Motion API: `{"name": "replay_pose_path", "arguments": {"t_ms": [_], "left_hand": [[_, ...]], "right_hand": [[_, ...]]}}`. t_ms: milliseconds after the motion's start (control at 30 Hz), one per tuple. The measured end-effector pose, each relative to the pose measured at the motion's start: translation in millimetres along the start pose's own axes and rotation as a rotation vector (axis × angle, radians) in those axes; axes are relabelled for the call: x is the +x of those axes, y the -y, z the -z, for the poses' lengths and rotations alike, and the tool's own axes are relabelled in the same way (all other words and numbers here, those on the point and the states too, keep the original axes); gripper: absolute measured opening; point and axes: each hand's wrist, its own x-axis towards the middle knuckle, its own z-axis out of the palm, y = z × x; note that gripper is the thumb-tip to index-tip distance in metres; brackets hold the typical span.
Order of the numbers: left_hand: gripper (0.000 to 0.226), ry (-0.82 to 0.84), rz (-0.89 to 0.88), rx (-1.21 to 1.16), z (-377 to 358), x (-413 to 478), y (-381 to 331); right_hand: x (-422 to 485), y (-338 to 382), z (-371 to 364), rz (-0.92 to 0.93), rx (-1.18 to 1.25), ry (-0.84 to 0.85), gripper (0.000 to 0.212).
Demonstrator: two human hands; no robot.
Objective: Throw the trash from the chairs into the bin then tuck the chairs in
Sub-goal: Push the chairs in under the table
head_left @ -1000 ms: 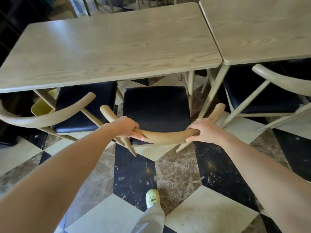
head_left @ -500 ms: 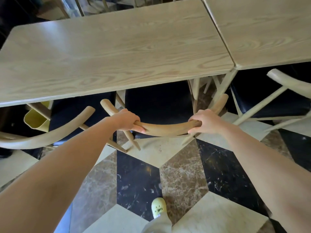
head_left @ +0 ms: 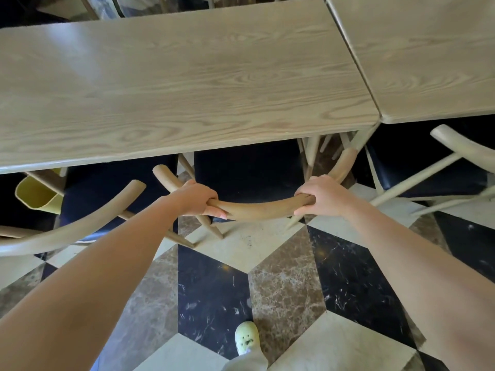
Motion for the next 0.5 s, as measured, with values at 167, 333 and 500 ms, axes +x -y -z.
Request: {"name": "replay_pose_path", "arguments": {"t_ms": [167, 333, 500], "left_hand": [[0.088, -0.007, -0.018, 0.043, -4.8, 5.5, 7.7], [0.083, -0.027, -0.027, 0.056, -1.6, 4.6, 1.1], [0.072, -0.082, 0.035, 0.114, -6.4, -0.8, -3.1]], "right_hand": [[0.3, 0.2, -2.0, 0.013, 0.011, -0.027, 0.052], [-2.4, 1.3, 5.8, 0.033, -0.003, -0.025, 0.046], [-5.4, 7.3, 6.9, -0.013, 0.016, -0.014, 0.049]]}}
